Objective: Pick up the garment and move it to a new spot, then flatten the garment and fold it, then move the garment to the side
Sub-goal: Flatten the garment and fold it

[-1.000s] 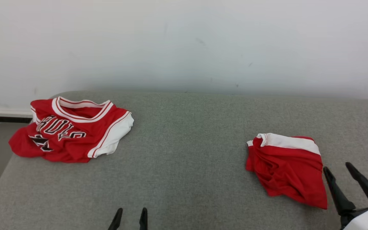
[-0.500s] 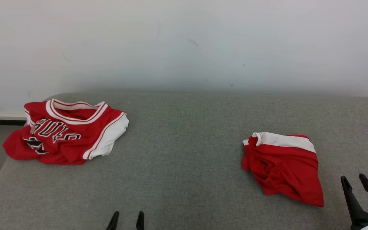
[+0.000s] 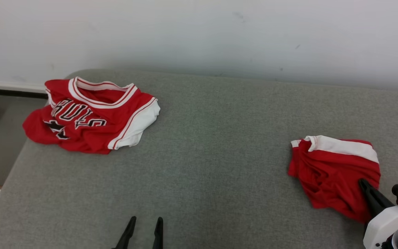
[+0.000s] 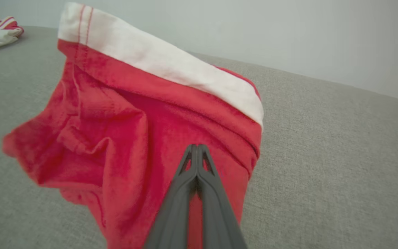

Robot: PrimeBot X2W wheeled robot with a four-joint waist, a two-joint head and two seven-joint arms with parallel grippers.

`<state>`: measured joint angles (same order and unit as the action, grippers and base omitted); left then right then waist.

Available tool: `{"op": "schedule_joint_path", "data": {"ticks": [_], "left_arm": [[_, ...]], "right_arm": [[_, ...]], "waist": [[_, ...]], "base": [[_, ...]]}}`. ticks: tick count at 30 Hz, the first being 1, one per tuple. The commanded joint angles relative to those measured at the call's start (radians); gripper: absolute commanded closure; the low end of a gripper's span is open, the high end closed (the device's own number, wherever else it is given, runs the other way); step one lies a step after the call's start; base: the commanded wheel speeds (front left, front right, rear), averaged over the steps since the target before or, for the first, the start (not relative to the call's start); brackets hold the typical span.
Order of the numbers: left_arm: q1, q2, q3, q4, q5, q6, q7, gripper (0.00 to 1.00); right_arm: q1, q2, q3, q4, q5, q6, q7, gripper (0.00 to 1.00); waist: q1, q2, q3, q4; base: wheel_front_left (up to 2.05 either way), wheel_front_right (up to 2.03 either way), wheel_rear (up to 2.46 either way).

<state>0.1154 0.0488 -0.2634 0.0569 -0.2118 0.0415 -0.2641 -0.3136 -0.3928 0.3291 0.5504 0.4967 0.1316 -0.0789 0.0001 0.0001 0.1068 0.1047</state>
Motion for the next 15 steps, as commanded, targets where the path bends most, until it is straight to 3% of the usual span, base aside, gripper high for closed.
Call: {"op": "schedule_joint_path", "data": {"ticks": [1, 7, 15], "left_arm": [[-0.01, 0.003, 0.001, 0.002, -0.007, 0.003, 0.0, 0.0], [-0.021, 0.003, -0.006, 0.006, -0.015, 0.009, 0.0, 0.0], [-0.014, 0.003, -0.009, 0.007, -0.024, 0.017, 0.0, 0.0]], "right_arm": [[-0.015, -0.008, 0.007, 0.013, 0.006, -0.002, 0.001, 1.0], [-0.058, -0.01, 0.106, 0.057, 0.055, -0.002, 0.006, 1.0], [-0.074, -0.048, 0.308, -0.013, 0.197, -0.002, 0.049, 1.0]], "waist": [[-0.0001, -0.0001, 0.015, 0.018], [-0.0001, -0.0001, 0.022, 0.045], [-0.0001, -0.0001, 0.001, 0.058]], "base": [[0.0, 0.0, 0.0], [0.0, 0.0, 0.0], [0.0, 0.0, 0.0]]}}
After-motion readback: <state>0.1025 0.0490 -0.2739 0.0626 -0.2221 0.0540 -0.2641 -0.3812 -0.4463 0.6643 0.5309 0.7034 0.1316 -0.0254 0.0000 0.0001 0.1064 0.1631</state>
